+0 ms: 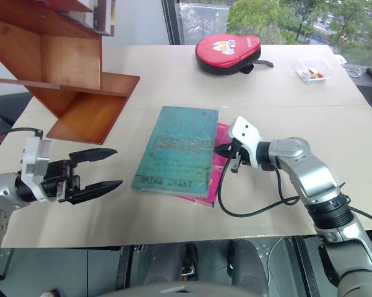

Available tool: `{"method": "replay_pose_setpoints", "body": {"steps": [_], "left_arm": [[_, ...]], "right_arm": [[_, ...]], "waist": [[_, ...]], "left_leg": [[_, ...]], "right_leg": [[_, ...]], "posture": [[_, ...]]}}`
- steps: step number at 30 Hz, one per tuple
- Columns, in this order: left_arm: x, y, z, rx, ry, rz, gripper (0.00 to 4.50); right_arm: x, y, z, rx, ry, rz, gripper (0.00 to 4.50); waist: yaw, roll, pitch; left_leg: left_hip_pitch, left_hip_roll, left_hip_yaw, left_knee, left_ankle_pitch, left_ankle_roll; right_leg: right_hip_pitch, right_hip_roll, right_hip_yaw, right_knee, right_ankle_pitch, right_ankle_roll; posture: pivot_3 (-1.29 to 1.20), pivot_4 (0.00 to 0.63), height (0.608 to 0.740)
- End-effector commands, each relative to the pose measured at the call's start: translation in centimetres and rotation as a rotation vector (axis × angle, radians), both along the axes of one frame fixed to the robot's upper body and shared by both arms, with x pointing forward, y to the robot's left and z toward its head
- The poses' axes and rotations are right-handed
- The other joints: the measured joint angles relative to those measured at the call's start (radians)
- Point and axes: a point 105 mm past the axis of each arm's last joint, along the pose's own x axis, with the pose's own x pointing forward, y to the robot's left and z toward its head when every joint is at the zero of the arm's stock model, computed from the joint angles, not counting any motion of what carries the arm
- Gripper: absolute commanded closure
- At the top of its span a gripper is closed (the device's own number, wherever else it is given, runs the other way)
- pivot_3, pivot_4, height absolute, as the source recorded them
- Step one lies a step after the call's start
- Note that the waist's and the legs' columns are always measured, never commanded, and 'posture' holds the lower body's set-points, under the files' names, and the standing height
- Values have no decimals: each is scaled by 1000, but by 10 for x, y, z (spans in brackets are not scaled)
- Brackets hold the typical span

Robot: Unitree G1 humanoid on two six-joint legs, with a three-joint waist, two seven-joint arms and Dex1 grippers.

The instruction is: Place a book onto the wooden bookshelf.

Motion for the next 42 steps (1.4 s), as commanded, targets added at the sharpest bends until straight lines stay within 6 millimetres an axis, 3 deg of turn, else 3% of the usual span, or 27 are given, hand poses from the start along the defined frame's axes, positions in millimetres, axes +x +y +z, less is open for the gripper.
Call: {"method": "replay_pose_setpoints", "body": {"steps": [1,6,7,10,16,20,29,36,39,42], "left_arm": [[5,11,9,-16,-21,64,0],[29,19,0,-104,97,253,0],[34,21,-1,-136,131,284,0],[40,18,-3,-223,267,301,0],[64,6,-13,-355,674,282,0],[86,-3,-17,-395,880,266,0],[123,-30,-33,-390,1034,214,0],[133,-49,-46,-405,1079,129,0],[134,-47,-43,-434,1074,115,781],[131,-39,-36,-469,1083,98,2202]], "right_arm": [[1,-1,13,11,-55,-2,4474],[-13,-24,30,50,-77,-12,4474],[-18,-27,35,66,-86,-11,4231],[-45,-39,51,100,-102,18,3164],[-98,-50,78,113,-192,68,525],[-117,-44,87,125,-234,99,525],[-113,-33,91,116,-279,72,525],[-111,-31,92,110,-289,49,525],[-111,-31,92,106,-291,41,459],[-109,-31,93,109,-291,32,459]], "waist": [[0,0,0],[7,0,0],[8,0,0],[11,-1,0],[24,-2,-1],[25,-6,-1],[24,-10,-1],[26,-12,0],[24,-13,0],[23,-15,2]], "left_leg": [[0,0,0,0,0,0],[0,0,-1,0,0,0],[0,0,-1,0,0,0],[0,0,-1,0,0,0],[1,-1,-1,0,0,0],[3,-1,-2,1,0,0],[1,-1,-1,10,0,0],[-2,-1,-2,13,-1,2],[-2,-1,-1,13,-2,3],[-3,-1,-1,13,-2,3]], "right_leg": [[0,0,0,0,0,0],[0,-1,0,0,0,0],[0,-1,0,0,0,0],[0,0,0,0,0,0],[1,0,0,2,-2,3],[2,0,0,5,-2,4],[0,0,2,13,-2,3],[-1,-1,1,13,-2,3],[-1,-2,1,13,-2,2],[-3,-2,2,14,-1,1]], "posture": [[0,150,740],[0,150,740],[0,150,740],[0,150,740],[0,150,740],[0,150,740],[0,150,740],[0,150,740],[0,150,740],[0,150,740]]}}
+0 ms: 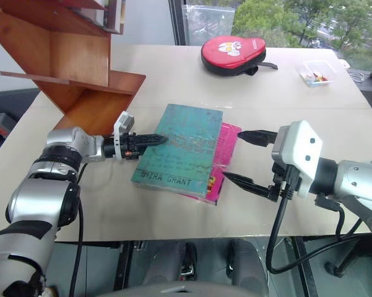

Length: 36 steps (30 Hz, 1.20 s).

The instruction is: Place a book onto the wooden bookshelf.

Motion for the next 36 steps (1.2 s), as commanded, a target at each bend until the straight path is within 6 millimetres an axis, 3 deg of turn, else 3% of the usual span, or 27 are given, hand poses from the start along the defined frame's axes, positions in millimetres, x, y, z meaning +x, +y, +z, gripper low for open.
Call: {"method": "replay_pose_setpoints", "body": {"steps": [1,4,5,9,15,19,24,27,32,36], "left_arm": [[0,11,19,-47,-32,6,2655],[-2,18,25,-75,-27,22,4171],[-3,21,26,-82,-26,28,4439],[-7,25,41,-136,-36,25,4439],[-25,14,82,-220,-122,-51,4439],[-55,-25,143,-147,-558,-166,4439],[-71,-46,191,-14,-1041,-77,4439],[-79,-52,207,118,-1258,-75,4439],[-80,-52,233,419,-1769,-79,4439],[-83,-13,248,797,-2144,-120,4439]], "right_arm": [[-3,4,6,-6,-45,8,459],[0,5,5,-1,-41,10,459],[1,6,4,1,-40,12,459],[5,7,4,6,-39,21,459],[10,7,7,30,-57,30,459],[12,2,16,95,-78,15,459],[17,-6,23,135,-100,-8,459],[21,-9,27,156,-109,-17,459],[27,-15,33,194,-124,-41,459],[30,-18,34,218,-116,-41,459]], "waist": [[1,-1,0],[0,-1,1],[1,-1,1],[1,-2,1],[2,-7,4],[7,-9,6],[1,-8,5],[0,-7,6],[3,-6,6],[0,-6,6]], "left_leg": [[-1,0,0,0,0,0],[-1,0,0,0,0,0],[-1,0,1,0,0,0],[-1,0,1,0,0,0],[-3,1,0,0,0,0],[-4,-1,-3,1,0,0],[-6,-2,-6,4,0,0],[2,-1,-4,2,0,0],[3,-1,-2,2,0,-1],[2,-1,-1,2,0,-1]], "right_leg": [[-1,0,0,0,0,0],[-1,0,0,0,0,0],[-2,0,1,0,0,1],[-2,0,1,0,-1,1],[-2,-1,1,0,0,1],[-2,-4,3,1,1,-1],[-1,-4,-1,1,1,-1],[4,-3,-2,1,1,-1],[4,-1,-1,1,1,-1],[4,-1,-1,0,1,-1]], "posture": [[0,150,740],[0,150,740],[0,150,740],[0,150,740],[0,150,740],[0,150,740],[0,150,740],[0,150,740],[0,150,740],[0,150,740]]}}
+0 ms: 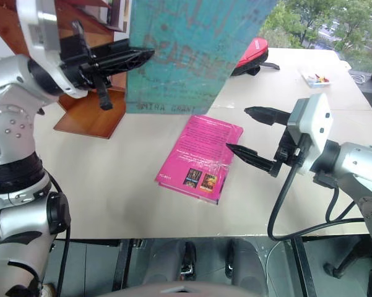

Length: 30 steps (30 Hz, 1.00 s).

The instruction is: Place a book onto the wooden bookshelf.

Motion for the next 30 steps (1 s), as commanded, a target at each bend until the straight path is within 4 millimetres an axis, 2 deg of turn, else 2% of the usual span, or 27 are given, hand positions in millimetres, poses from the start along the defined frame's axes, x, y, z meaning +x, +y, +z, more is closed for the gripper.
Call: {"method": "replay_pose_setpoints", "body": {"steps": [1,4,9,10,13,21,23,27,28,30], "left_arm": [[-11,44,24,301,-473,143,4439],[-2,93,16,542,-497,273,4439],[13,165,5,805,-417,498,4439],[16,174,3,825,-411,523,4439],[26,192,-3,885,-367,590,4439],[42,211,-9,903,-282,696,4439],[40,214,-10,857,-246,700,3613],[32,217,-8,726,-187,675,2383],[28,217,-7,668,-166,653,1821],[18,218,-8,605,-149,603,1711]], "right_arm": [[1,-8,14,35,-62,-16,459],[5,-5,16,44,-68,6,459],[11,3,20,63,-97,39,459],[12,5,22,63,-106,46,459],[11,12,28,66,-135,75,459],[5,30,41,74,-195,132,459],[4,32,40,76,-197,135,459],[4,31,38,94,-186,142,459],[6,30,37,94,-183,141,459],[10,28,35,95,-175,145,459]], "waist": [[-8,1,0],[-9,2,0],[-2,1,1],[1,1,1],[5,0,1],[-1,0,1],[-1,0,1],[-4,-1,1],[-5,-1,1],[-6,-1,1]], "left_leg": [[0,1,2,0,0,0],[0,2,4,-2,0,0],[-2,2,5,-2,0,0],[-2,2,6,-2,-1,1],[-4,1,5,-1,-2,3],[-4,1,7,-1,-3,5],[-4,1,7,-1,-3,5],[-4,2,7,0,-3,5],[-4,2,8,0,-3,5],[-4,2,8,0,-3,5]], "right_leg": [[-1,1,1,0,0,0],[-3,2,3,0,0,-1],[-5,2,4,0,-2,3],[-6,2,4,0,-2,3],[-6,1,2,0,-2,3],[-7,1,3,1,-2,4],[-6,1,3,2,-3,4],[-7,1,4,2,-3,5],[-8,0,4,2,-3,5],[-8,0,4,2,-3,4]], "posture": [[0,150,740],[0,150,740],[0,150,740],[0,150,740],[0,150,740],[0,150,740],[0,150,740],[0,150,740],[0,150,740],[0,150,740]]}}
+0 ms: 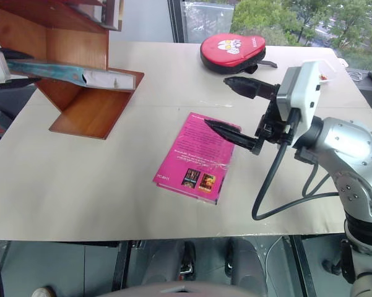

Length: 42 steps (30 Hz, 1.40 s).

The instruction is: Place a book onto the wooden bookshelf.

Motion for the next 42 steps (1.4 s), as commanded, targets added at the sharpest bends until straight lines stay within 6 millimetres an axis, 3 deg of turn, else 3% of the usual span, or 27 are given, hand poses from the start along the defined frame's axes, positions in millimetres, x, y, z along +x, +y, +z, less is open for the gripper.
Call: {"method": "replay_pose_setpoints", "body": {"steps": [1,5,8,9,12,15,19,23,25,27,29,31,34,36,42], "left_arm": [[-23,4,15,-165,-35,-82,1711],[-45,-3,32,-363,-111,-186,1711],[-65,-26,37,-576,-122,-255,1711],[-73,-34,31,-609,-88,-259,1711],[-90,-47,22,-727,-27,-227,2953],[-103,-77,9,-878,180,-301,4285],[-107,-118,-36,-989,460,-378,4442],[-65,-143,-70,-1093,321,-291,4442],[-38,-160,-83,-1141,165,-227,4442],[-19,-174,-87,-1190,48,-192,4442],[13,-183,-83,-1296,-95,-106,4442],[35,-177,-74,-1387,-246,13,4442],[44,-147,-69,-1453,-438,194,4442],[42,-138,-70,-1479,-488,248,4442],[42,-150,-77,-1488,-425,199,4442]], "right_arm": [[1,-3,5,13,-31,15,459],[8,-5,5,16,-23,40,459],[16,-8,2,14,-6,58,459],[19,-8,1,9,-4,63,459],[22,-6,-1,12,3,79,459],[21,-12,-1,10,8,81,459],[20,-17,-1,-3,12,59,459],[11,-20,-1,-6,10,26,459],[5,-22,1,0,6,-1,459],[-1,-24,2,6,9,-24,459],[-7,-27,-3,-13,16,-66,459],[-14,-19,-4,-15,9,-86,459],[-21,-10,1,7,-16,-75,459],[-24,-3,9,48,-34,-52,459],[-25,18,19,122,-42,9,459]], "waist": [[-3,0,0],[-19,0,0],[-27,1,0],[-29,1,1],[-31,1,1],[-22,1,1],[-20,6,0],[-8,8,0],[2,7,0],[7,5,0],[6,5,-2],[29,5,-3],[5,5,-3],[-7,4,-3],[-21,5,-3]], "left_leg": [[0,0,1,0,0,0],[-1,0,0,0,0,0],[0,0,0,0,0,0],[0,0,0,0,0,0],[2,0,0,0,0,0],[2,1,-2,-1,1,-3],[4,0,-2,-1,1,-3],[6,-2,-3,-1,2,-4],[6,-2,-5,-1,3,-5],[6,-2,-5,0,3,-5],[6,-1,-4,0,3,-5],[7,-3,-6,0,3,-4],[6,-1,-5,0,3,-4],[7,0,-4,0,3,-4],[7,1,-4,-1,3,-5]], "right_leg": [[0,0,1,0,0,0],[-1,0,1,0,1,-1],[-1,-1,1,0,1,-1],[0,-1,2,-1,1,-1],[1,-2,3,0,1,-1],[1,0,1,1,-1,1],[3,-2,0,1,0,1],[5,-3,0,3,2,-3],[6,-1,-1,3,3,-4],[7,-1,-2,2,4,-5],[7,0,-1,2,4,-5],[9,-2,-3,0,4,-6],[9,1,-1,-1,5,-6],[8,1,0,-1,5,-6],[7,3,0,-1,5,-6]], "posture": [[0,150,740],[0,150,740],[0,150,740],[0,150,740],[0,150,740],[0,150,740],[0,150,740],[0,150,740],[0,150,740],[0,150,740],[0,150,740],[0,150,740],[0,150,740],[0,150,740],[0,150,740]]}}
